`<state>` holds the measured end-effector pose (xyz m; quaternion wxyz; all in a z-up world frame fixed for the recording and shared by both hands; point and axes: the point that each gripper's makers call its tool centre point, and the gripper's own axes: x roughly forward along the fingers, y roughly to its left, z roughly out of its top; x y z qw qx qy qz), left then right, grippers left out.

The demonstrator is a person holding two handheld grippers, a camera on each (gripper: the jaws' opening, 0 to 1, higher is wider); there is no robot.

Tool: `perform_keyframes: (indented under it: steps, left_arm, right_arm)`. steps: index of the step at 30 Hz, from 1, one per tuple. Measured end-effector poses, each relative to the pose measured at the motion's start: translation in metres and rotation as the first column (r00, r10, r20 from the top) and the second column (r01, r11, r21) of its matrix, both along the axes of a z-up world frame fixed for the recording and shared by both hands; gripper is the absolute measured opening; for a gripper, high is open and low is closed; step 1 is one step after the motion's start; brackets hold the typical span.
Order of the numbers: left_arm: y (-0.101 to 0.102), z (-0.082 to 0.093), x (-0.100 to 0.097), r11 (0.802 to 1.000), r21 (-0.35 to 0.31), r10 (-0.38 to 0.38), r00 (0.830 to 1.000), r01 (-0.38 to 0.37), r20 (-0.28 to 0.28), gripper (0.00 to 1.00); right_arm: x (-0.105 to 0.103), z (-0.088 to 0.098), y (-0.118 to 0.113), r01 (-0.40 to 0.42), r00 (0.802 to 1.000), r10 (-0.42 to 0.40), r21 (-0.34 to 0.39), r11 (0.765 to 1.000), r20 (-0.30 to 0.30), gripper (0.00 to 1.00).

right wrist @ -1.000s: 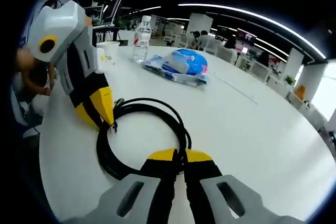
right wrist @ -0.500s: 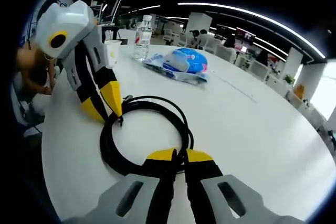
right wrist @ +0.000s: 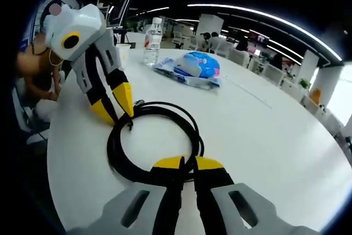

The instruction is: Arrange the tabletop items into an orderly group along one side of the table until the central work area is clear of visible clutter.

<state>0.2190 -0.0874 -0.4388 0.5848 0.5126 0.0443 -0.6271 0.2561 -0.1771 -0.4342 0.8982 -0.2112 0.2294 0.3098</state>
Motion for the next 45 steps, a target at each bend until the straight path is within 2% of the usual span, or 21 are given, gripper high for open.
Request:
perform_keyframes:
  steps: [9,14,19,21,24,26,28,32,35,42,45]
  left_arm:
    - [0.006,0.001,-0.001,1.000,0.021,0.014,1.000,-0.014,-0.001,0.17]
    - [0.009,0.005,0.002,0.999,-0.011,0.042,0.999,-0.042,-0.017,0.17]
    - [0.014,0.012,0.005,0.996,-0.039,0.084,0.996,-0.085,-0.030,0.18]
    - [0.018,0.014,0.004,0.996,-0.020,0.084,0.996,-0.083,0.009,0.18]
    - [0.017,0.020,0.002,0.994,-0.049,0.100,0.995,-0.100,0.000,0.18]
    - [0.016,0.027,0.004,0.987,-0.098,0.127,0.991,-0.130,-0.035,0.18]
    - [0.018,0.032,0.012,0.976,-0.126,0.173,0.984,-0.177,-0.047,0.18]
    - [0.025,0.042,0.030,0.947,-0.182,0.253,0.964,-0.264,-0.083,0.18]
    - [0.033,0.045,0.039,0.944,-0.184,0.267,0.962,-0.274,-0.061,0.19]
    - [0.044,0.061,0.053,0.913,-0.235,0.325,0.943,-0.333,-0.075,0.19]
    - [0.055,0.072,0.070,0.862,-0.289,0.415,0.907,-0.417,-0.069,0.19]
  right_arm:
    - [0.002,0.001,-0.001,-0.023,1.000,0.023,-0.003,1.000,0.005,0.08]
    - [0.003,0.002,0.000,-0.025,1.000,0.025,0.015,1.000,0.004,0.10]
    - [0.008,0.011,-0.003,-0.014,1.000,0.013,0.044,0.999,0.023,0.11]
    - [0.009,0.014,-0.003,-0.015,1.000,0.014,0.051,0.999,0.021,0.11]
    - [0.010,0.016,-0.002,-0.018,0.999,0.017,0.051,0.999,0.028,0.11]
    - [0.012,0.017,-0.002,-0.019,0.999,0.017,0.051,0.999,0.031,0.11]
    - [0.013,0.019,0.000,-0.023,0.999,0.021,0.058,0.998,0.034,0.11]
    - [0.015,0.022,0.003,-0.031,0.999,0.028,0.068,0.997,0.042,0.12]
    - [0.016,0.024,0.004,-0.036,0.998,0.033,0.066,0.997,0.045,0.11]
    - [0.020,0.030,0.009,-0.049,0.997,0.045,0.074,0.996,0.056,0.12]
    - [0.021,0.035,0.013,-0.063,0.996,0.057,0.087,0.994,0.066,0.13]
